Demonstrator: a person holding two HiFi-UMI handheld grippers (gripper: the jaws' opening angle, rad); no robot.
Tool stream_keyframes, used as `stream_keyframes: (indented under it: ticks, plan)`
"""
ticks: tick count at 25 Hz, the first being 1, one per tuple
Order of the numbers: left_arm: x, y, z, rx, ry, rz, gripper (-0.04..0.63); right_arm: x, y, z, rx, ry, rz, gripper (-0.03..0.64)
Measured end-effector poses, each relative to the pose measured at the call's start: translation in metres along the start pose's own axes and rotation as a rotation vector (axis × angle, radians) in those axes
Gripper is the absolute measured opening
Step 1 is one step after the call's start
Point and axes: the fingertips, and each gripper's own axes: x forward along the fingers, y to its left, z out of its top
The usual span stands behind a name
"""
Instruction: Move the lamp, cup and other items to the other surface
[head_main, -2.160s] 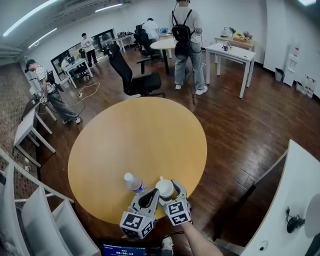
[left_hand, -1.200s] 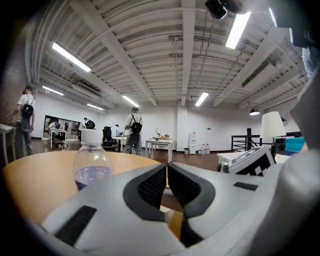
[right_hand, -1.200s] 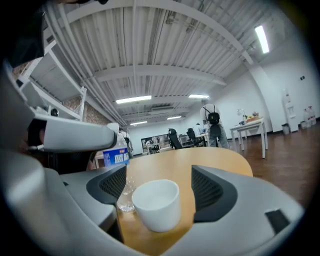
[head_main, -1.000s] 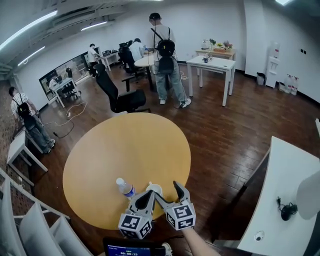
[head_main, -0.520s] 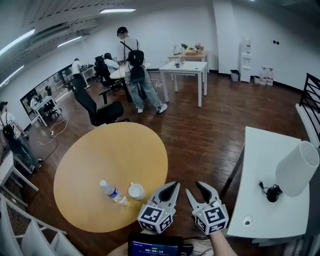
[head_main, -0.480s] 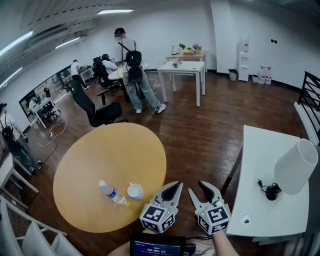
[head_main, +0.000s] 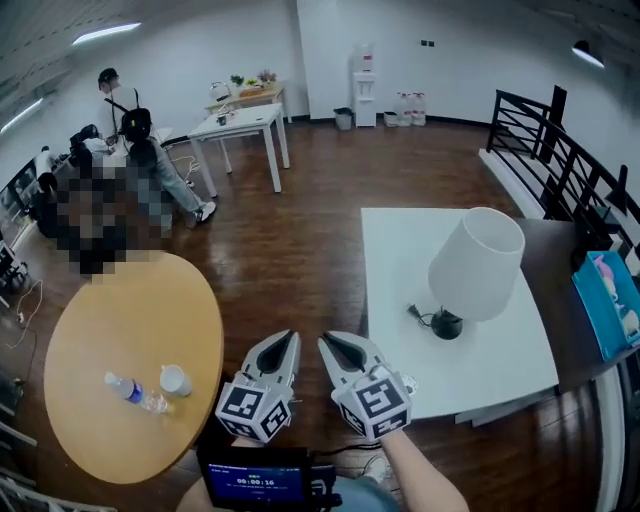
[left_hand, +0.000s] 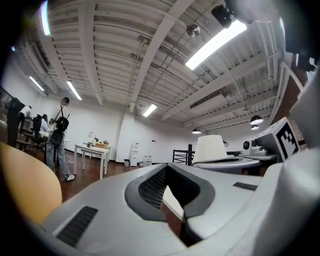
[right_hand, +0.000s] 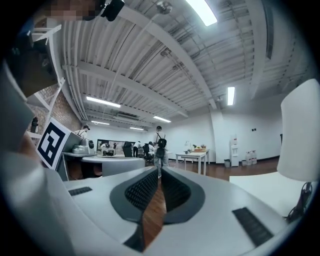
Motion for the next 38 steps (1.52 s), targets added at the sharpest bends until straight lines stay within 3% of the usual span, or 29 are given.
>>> stream_keyframes:
  ticks: [13, 25, 32, 38]
  plan:
    - [0.022, -0.042, -0.004, 0.008, 0.03, -0.033, 0.003, -0.034, -0.028, 0.011, -0.031, -0.033, -0.028, 0.002]
    - [0.021, -0.029, -0.002, 0.014, 0.013, 0.001, 0.003, -0.02, -0.022, 0.007, -0.046, -0.04, -0.009, 0.001]
    - [0.037, -0.046, -0.008, 0.023, 0.019, -0.018, 0.003, -0.037, -0.048, 0.005, -0.1, -0.071, -0.101, 0.0]
    - [0.072, -0.084, -0.024, 0.044, 0.01, -0.104, 0.003, -0.069, -0.093, -0.013, -0.1, -0.066, -0.21, 0.035]
